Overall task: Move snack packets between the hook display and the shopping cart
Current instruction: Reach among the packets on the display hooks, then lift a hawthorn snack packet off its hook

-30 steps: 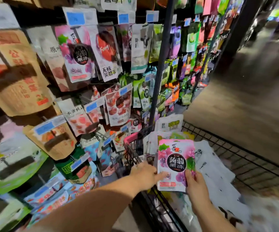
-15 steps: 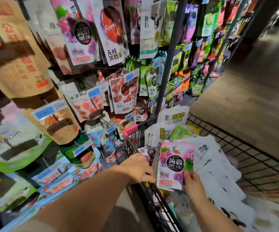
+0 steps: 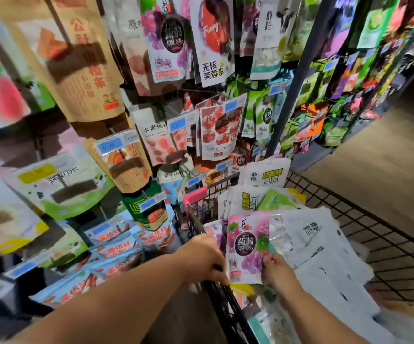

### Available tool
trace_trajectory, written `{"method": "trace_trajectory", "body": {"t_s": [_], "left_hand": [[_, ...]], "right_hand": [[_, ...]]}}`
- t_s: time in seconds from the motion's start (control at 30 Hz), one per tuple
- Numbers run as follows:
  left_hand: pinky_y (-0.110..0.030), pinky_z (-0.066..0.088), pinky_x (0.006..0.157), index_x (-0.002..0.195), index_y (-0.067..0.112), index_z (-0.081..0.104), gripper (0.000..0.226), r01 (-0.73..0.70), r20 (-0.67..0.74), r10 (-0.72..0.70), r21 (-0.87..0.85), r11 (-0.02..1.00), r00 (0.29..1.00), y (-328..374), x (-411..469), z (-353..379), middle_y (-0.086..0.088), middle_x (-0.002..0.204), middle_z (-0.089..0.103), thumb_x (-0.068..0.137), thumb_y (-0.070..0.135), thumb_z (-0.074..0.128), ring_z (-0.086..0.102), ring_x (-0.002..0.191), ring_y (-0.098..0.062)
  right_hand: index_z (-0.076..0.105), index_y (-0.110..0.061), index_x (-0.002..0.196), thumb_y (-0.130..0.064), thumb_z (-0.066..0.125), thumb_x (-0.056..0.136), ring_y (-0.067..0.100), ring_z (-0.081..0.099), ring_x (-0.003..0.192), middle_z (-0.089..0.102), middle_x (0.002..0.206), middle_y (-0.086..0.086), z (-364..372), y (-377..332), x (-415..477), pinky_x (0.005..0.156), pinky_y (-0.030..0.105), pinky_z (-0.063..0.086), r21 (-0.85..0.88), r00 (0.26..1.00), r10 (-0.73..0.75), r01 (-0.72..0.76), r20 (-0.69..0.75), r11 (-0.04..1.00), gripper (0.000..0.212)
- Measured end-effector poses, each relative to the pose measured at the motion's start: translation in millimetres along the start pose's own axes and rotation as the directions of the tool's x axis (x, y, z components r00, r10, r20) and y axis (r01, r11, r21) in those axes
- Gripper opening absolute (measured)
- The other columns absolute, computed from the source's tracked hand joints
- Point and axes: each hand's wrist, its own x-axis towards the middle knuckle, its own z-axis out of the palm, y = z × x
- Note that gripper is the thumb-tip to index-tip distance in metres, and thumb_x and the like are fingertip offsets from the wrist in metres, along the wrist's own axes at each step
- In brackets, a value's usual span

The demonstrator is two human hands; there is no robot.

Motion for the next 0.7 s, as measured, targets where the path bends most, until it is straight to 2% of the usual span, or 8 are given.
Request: {"method": "trace_trajectory", "body": {"t_s": [0.1,0.3,0.43,0.5,0.6,0.7], "left_hand": [[-0.034,0.039,0.085,0.091,0.028,0.072,0.046,0.031,0.021,-0.032,0.053,0.998,0.999,-1.5,-10.8,1.7,0.004,0.077,0.064,0.076,0.068,0.054,0.048,0.084,-0.015],[-0.035,0.038,0.085,0.091,0.026,0.072,0.056,0.066,0.025,-0.067,0.052,0.996,0.997,-7.5,-35.1,7.1,0.002,0.076,0.066,0.075,0.074,0.046,0.050,0.084,-0.018],[-0.030,0.032,0.080,0.090,0.026,0.074,0.049,0.099,0.006,-0.099,0.002,0.995,0.995,-7.3,-51.7,7.6,0.001,0.077,0.067,0.079,0.068,0.051,0.049,0.086,-0.020],[-0.027,0.028,0.081,0.091,0.024,0.073,0.046,0.109,-0.021,-0.110,-0.037,0.993,0.994,-6.7,-61.5,8.0,0.004,0.085,0.068,0.081,0.065,0.055,0.049,0.091,-0.019],[-0.028,0.024,0.096,0.100,0.024,0.068,0.048,0.166,-0.060,-0.169,-0.046,0.985,0.984,-9.0,-76.7,12.7,0.006,0.108,0.063,0.083,0.065,0.053,0.045,0.108,-0.016],[-0.039,0.016,0.114,0.123,0.023,0.057,0.067,0.304,-0.037,-0.303,0.010,0.953,0.952,-18.4,-92.6,12.7,-0.002,0.137,0.046,0.084,0.072,0.034,0.030,0.133,-0.020]], "right_hand": [[0.060,-0.021,0.095,-0.025,0.045,0.101,0.029,0.065,0.091,0.068,0.096,0.008,7.4,0.3,-0.6,0.085,0.047,0.054,-0.006,1.000,-0.003,0.003,0.000,1.000,0.016],[0.064,-0.019,0.099,-0.027,0.052,0.099,0.026,0.066,0.091,0.070,0.097,0.006,17.6,-8.3,-6.8,0.084,0.042,0.054,-0.050,0.998,-0.046,0.048,0.043,0.998,0.014],[0.063,-0.017,0.093,-0.021,0.048,0.100,0.029,0.065,0.088,0.069,0.091,0.009,29.1,-20.7,-15.2,0.081,0.042,0.053,-0.040,0.992,-0.041,0.046,0.118,0.998,0.017],[0.063,-0.015,0.091,-0.021,0.047,0.101,0.028,0.064,0.081,0.068,0.086,0.008,36.0,-32.2,-19.1,0.075,0.039,0.052,-0.037,0.986,-0.057,0.064,0.155,0.997,0.019],[0.062,-0.013,0.087,-0.021,0.048,0.100,0.022,0.059,0.069,0.065,0.078,0.007,49.4,-57.8,-26.3,0.060,0.032,0.043,0.020,0.976,-0.099,0.096,0.195,0.995,0.021],[0.063,-0.011,0.084,-0.018,0.048,0.099,0.021,0.056,0.065,0.064,0.075,0.007,67.1,-92.5,-29.4,0.057,0.030,0.040,0.084,0.963,-0.166,0.151,0.212,0.985,0.022]]}}
